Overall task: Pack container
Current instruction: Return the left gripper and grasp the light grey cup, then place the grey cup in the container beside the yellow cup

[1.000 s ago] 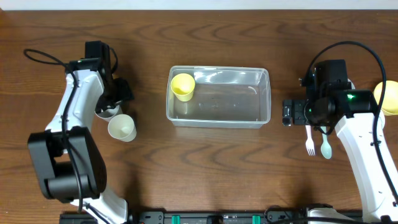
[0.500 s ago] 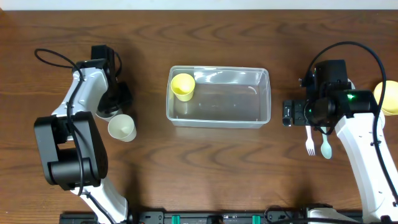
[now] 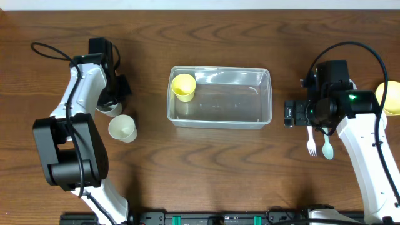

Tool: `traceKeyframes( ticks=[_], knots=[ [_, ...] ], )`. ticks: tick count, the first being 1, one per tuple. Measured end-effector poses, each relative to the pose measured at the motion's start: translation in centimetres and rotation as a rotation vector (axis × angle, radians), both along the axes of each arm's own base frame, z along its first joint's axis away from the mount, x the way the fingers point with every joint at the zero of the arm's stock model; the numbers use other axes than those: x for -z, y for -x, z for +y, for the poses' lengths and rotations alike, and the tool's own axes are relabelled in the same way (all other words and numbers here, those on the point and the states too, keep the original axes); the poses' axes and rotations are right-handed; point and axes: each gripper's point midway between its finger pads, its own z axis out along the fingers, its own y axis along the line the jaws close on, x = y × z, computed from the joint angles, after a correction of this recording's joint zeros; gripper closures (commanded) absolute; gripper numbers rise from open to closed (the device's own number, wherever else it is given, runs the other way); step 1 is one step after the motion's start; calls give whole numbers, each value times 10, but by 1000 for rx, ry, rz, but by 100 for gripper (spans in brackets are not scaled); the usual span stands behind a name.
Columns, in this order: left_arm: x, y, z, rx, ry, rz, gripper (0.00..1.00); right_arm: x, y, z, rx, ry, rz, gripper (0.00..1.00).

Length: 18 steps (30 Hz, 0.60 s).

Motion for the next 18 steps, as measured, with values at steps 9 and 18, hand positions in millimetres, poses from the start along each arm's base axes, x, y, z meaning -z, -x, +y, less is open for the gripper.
traceKeyframes(
  ticks=[9, 18],
  knots=[
    [-104, -9, -34, 91, -9, -118, 94, 0, 0, 0, 0, 0, 0, 2],
    [-218, 34, -173, 468, 49, -335, 94, 0, 0, 0, 0, 0, 0, 2]
  ],
)
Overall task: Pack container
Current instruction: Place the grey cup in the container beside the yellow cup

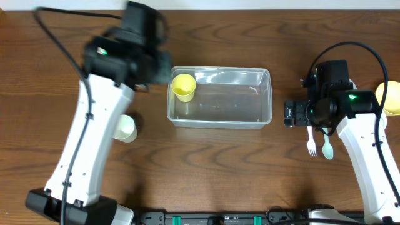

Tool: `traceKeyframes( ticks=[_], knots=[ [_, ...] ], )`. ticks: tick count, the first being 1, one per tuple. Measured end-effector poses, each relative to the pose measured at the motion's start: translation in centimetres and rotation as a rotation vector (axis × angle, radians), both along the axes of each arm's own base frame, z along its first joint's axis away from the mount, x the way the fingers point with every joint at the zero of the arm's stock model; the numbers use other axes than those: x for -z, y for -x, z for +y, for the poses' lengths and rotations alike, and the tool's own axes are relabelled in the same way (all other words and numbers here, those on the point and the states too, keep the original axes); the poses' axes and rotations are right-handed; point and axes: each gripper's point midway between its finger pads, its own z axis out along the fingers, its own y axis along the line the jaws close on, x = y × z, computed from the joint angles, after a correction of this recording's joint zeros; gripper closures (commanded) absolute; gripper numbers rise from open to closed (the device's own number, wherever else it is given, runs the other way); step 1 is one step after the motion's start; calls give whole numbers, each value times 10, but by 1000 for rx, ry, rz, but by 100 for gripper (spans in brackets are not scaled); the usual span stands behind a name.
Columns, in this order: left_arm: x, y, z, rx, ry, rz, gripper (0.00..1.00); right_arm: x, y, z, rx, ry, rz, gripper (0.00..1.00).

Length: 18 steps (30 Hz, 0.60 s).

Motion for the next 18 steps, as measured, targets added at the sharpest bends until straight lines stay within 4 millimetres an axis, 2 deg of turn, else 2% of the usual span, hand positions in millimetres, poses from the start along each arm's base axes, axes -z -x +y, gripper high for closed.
traceKeyframes(
  ticks=[3, 8, 14, 18],
  knots=[
    [16, 19, -31, 97, -30, 71, 94, 0, 0, 0, 0, 0, 0, 2],
    [59, 30, -61, 183, -93, 194, 94, 0, 0, 0, 0, 0, 0, 2],
    [109, 38, -70, 214, -164, 324, 94, 0, 0, 0, 0, 0, 0, 2],
    [132, 39, -69, 210, -184, 358, 94, 0, 0, 0, 0, 0, 0, 2]
  ],
)
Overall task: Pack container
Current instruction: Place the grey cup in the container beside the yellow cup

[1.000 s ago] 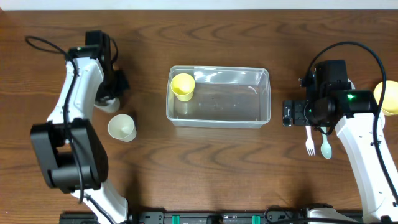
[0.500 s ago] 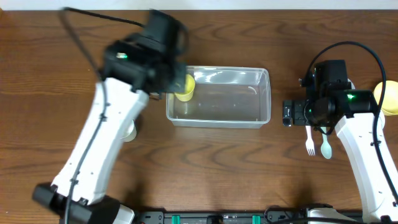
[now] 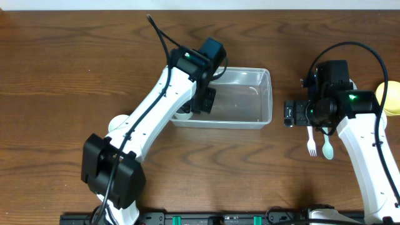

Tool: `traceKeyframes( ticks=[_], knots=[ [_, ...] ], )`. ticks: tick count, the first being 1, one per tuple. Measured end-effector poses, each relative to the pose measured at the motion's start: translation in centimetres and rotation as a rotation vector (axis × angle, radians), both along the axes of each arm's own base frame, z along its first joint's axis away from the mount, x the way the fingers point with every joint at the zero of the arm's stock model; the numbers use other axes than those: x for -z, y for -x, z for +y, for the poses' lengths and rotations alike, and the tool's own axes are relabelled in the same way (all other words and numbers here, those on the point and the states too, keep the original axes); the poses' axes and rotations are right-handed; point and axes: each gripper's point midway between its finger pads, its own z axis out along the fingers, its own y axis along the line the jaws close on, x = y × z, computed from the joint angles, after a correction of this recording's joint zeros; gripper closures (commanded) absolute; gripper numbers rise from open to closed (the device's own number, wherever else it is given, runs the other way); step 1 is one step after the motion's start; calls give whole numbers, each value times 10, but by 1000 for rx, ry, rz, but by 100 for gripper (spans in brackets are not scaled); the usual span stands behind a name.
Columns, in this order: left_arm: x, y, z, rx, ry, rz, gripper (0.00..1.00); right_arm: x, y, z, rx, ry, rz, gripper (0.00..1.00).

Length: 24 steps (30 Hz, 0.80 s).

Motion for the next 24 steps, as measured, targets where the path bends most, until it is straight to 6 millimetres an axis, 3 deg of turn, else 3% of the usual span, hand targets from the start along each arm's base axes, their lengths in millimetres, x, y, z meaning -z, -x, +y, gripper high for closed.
traceKeyframes(
  ticks=[11, 17, 19, 23, 24],
  knots=[
    [48, 0, 0, 1, 1, -4, 94, 0, 1, 0, 0, 0, 3, 2],
    [61, 0, 0, 4, 4, -8, 94, 0, 1, 0, 0, 0, 6, 2],
    [61, -2, -1, 8, 10, -18, 86, 1, 3, 0, 0, 1, 11, 2],
    [61, -4, -2, 21, 13, -24, 61, 1, 4, 0, 0, 1, 15, 2],
    [61, -4, -2, 27, 13, -24, 59, 1, 4, 0, 0, 1, 15, 2]
  ],
)
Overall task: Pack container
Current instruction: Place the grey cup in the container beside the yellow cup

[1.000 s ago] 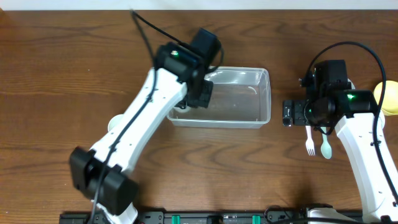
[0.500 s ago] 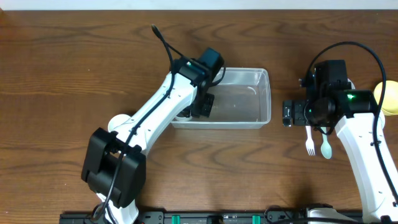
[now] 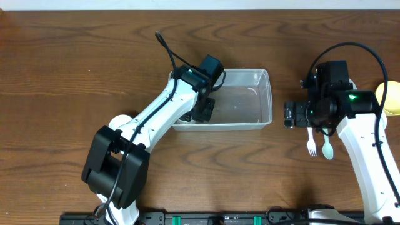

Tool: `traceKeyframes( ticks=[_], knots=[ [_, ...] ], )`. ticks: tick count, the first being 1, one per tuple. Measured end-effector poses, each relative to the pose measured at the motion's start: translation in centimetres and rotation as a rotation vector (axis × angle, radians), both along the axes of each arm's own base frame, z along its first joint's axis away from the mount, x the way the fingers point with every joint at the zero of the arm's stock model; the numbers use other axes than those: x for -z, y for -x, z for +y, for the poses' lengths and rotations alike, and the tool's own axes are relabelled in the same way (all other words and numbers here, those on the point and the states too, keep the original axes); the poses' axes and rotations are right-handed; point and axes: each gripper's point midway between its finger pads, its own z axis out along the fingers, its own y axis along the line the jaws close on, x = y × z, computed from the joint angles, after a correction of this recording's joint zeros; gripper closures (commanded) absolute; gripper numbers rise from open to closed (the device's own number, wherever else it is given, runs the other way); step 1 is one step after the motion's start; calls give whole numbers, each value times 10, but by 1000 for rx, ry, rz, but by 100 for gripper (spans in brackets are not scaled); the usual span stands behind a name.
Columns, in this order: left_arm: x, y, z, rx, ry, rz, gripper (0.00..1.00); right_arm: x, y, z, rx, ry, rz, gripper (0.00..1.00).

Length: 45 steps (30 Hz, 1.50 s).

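The clear plastic container sits mid-table. My left arm reaches into its left half from the front left, and the left gripper is low inside near the front wall; the arm hides its fingers. A pale shape shows at the container's front-left corner, under the arm. No yellow cup shows in the container. A white cup stands left of the container, partly covered by the arm. My right gripper hangs open right of the container, nothing between its fingers.
A white fork and a pale green spoon lie side by side under the right arm. A yellow round item sits at the right edge. Cables loop over both arms.
The left gripper has shifted slightly toward the container's front wall and sits lower inside. The right arm, fork and spoon have not moved.
My left gripper was first at one of two white cups left of the container, a yellow cup standing inside it. One white cup was then gone from the table and the arm near the container. After that the gripper was inside it, as it is now.
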Motion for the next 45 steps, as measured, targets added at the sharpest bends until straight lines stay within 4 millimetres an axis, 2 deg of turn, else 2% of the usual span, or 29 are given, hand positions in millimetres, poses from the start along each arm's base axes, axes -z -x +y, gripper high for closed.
traceKeyframes(
  ticks=[11, 14, 18, 21, 23, 24, 26, 28, 30, 32, 34, 36, 38, 42, 44, 45],
  knots=[
    [0, 0, 0, -1, 0, 1, 60, 0, 0, 0, 0, 0, 2, 2],
    [0, 5, 4, 3, -18, 22, 60, 0, 0, 0, 0, 0, 2, 2],
    [-18, 8, 13, 6, -66, 33, 54, 0, 0, 0, 0, 0, 2, 2],
    [-60, -3, 19, 9, -75, -47, 44, 0, 1, 0, 0, 0, 2, 2],
    [-103, -12, 28, -19, -45, -145, 35, 0, 1, 0, 0, 0, 2, 2],
    [-121, -14, 34, -36, -29, -186, 34, 0, 1, 0, 0, 0, 2, 1],
    [-163, -18, 61, -122, 14, -291, 34, 0, 1, 0, 0, 0, 2, 1],
    [-187, -13, 93, -226, 23, -335, 34, 0, 1, 0, 0, 0, 2, 1],
    [-199, -7, 133, -361, 8, -349, 35, 0, 0, 0, 0, 0, 2, 1],
    [-198, -5, 157, -453, 2, -338, 35, 0, 0, 0, 0, 0, -2, 1],
    [-184, -8, 170, -518, 10, -306, 34, 0, -1, 0, 0, 0, -3, 1],
    [-161, -10, 176, -551, 8, -255, 35, 0, -1, 0, 0, 0, -5, 1],
    [-128, -12, 178, -570, 7, -206, 35, -1, -1, 0, 0, 0, -5, 1],
    [-68, -2, 178, -589, -10, -101, 34, 0, -1, 0, 0, 0, -2, 1],
    [-42, 8, 179, -597, -22, -55, 35, 0, 0, 0, 0, 0, -1, 1],
    [-35, 11, 181, -603, -25, -42, 35, 0, 0, 0, 0, 0, 0, 1]
  ],
)
